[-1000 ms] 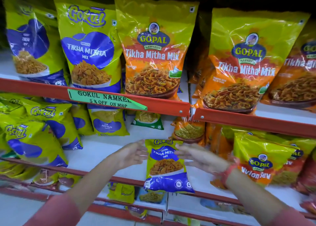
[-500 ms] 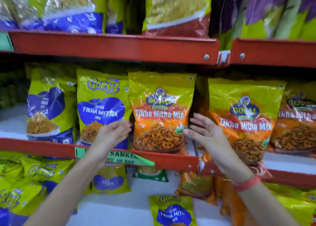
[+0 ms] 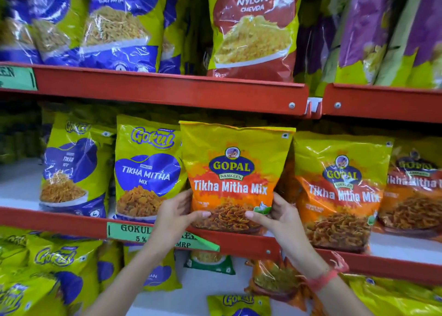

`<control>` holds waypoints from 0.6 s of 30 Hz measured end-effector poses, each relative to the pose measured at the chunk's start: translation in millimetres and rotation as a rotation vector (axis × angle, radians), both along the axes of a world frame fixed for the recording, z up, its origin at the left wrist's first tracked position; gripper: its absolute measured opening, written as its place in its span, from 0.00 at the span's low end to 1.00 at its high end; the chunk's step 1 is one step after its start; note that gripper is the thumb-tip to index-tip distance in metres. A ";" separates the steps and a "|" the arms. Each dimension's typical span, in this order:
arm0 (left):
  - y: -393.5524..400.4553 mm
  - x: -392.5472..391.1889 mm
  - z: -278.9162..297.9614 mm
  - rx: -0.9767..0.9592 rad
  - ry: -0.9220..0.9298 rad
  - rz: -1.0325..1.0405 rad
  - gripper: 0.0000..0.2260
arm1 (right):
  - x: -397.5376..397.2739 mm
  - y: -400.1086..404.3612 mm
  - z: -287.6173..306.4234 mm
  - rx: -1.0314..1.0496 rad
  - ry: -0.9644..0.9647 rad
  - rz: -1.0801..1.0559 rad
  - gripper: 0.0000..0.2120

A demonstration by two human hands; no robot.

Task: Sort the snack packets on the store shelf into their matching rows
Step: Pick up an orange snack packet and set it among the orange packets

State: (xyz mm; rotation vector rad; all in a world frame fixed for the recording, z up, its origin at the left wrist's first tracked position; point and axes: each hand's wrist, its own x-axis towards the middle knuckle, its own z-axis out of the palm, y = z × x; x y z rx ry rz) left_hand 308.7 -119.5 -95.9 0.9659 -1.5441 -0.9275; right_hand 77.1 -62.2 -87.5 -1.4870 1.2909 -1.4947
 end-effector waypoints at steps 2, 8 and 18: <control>5.5 1.5 1.5 -0.030 0.022 -0.016 0.25 | -3.5 3.9 1.6 -0.039 -0.003 -0.008 0.26; 24.3 4.8 20.7 -0.064 0.089 -0.126 0.30 | -13.7 14.9 8.7 -0.122 0.012 0.014 0.23; 43.4 -16.7 18.4 -0.034 0.087 -0.198 0.24 | -50.3 59.7 9.4 -0.096 -0.037 0.030 0.23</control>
